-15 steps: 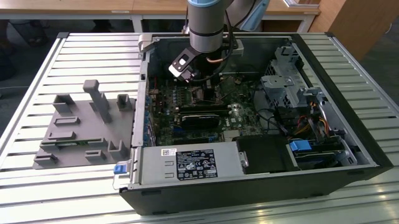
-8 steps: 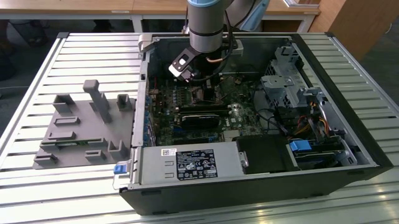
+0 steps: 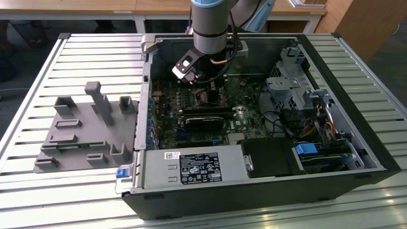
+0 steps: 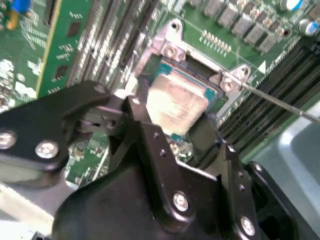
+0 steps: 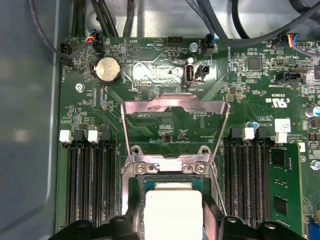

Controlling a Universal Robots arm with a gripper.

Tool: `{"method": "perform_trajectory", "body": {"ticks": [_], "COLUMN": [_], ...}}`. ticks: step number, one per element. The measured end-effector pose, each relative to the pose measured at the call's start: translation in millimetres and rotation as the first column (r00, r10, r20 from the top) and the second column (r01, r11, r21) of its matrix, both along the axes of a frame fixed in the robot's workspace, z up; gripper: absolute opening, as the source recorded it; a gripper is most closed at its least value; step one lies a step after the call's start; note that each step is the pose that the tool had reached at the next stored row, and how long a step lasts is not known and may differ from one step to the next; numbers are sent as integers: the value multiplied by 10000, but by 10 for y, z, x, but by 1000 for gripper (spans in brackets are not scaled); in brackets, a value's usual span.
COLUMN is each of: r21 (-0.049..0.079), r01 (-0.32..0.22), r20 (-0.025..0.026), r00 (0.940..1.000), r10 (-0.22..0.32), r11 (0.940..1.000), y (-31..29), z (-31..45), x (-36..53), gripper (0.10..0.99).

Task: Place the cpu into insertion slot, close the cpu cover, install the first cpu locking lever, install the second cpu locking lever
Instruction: 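Place the cpu into insertion slot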

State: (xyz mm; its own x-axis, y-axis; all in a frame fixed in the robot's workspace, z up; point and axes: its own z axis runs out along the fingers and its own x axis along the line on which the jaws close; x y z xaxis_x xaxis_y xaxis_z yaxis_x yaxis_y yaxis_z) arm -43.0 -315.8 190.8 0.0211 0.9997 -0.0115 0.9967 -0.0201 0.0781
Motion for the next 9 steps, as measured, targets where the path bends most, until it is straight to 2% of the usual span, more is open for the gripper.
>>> {"method": "perform_trajectory", "body": {"ticks": [1, 9], "r21": [-3, -15], "r01": [0, 0], "r20": [-2, -6], "r00": [10000, 10000], "r10": [0, 0], "r11": [10000, 10000], "y": [-1, -2], "z": [1, 18], "x": [0, -1], "gripper": [612, 612]}}
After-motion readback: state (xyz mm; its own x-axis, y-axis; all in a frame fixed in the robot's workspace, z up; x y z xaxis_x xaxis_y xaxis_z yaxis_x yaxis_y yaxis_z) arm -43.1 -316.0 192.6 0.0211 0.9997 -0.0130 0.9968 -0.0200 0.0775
